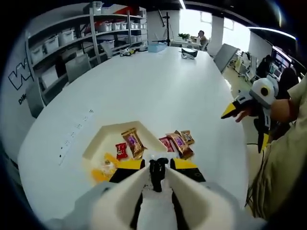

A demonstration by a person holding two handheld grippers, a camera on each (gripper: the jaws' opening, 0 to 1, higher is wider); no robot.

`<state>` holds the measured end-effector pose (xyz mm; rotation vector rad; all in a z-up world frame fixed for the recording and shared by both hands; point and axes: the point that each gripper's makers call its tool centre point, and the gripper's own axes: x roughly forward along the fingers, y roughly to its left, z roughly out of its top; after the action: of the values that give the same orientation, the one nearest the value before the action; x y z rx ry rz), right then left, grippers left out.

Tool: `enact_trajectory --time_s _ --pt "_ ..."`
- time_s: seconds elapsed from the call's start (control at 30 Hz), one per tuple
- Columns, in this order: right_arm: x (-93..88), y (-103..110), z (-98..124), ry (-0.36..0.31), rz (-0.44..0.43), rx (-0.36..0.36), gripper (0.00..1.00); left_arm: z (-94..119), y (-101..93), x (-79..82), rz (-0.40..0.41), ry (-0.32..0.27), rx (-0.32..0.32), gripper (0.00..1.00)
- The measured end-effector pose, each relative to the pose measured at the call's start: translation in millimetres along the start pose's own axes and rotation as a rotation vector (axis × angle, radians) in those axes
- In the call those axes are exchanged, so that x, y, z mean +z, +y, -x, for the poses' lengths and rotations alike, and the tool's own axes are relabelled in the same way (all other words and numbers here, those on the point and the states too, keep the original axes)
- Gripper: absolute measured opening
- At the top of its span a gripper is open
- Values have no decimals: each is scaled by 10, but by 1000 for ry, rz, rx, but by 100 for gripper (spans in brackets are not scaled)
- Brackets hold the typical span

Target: Place the target food into the container with the food tongs after gripping and lifting it, then release it inside without dropping or visibly crushing the food.

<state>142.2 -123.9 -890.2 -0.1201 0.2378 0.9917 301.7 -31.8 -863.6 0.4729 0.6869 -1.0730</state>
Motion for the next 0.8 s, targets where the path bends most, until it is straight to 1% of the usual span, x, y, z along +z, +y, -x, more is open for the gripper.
enact_trajectory --time_s 0.23,0.4,0.7,0.8 --pt "5 -20 15 1 -3 -5 82 -10 129 35 0 1 17 20" --pt "1 -23 12 2 -4 -5 82 -38 232 92 0 -1 30 20" --pt "-2 -29 11 6 -4 -3 82 -128 497 185 10 -4 62 20" --pt "-7 -28 10 7 -5 -2 82 -159 547 209 12 -2 66 20"
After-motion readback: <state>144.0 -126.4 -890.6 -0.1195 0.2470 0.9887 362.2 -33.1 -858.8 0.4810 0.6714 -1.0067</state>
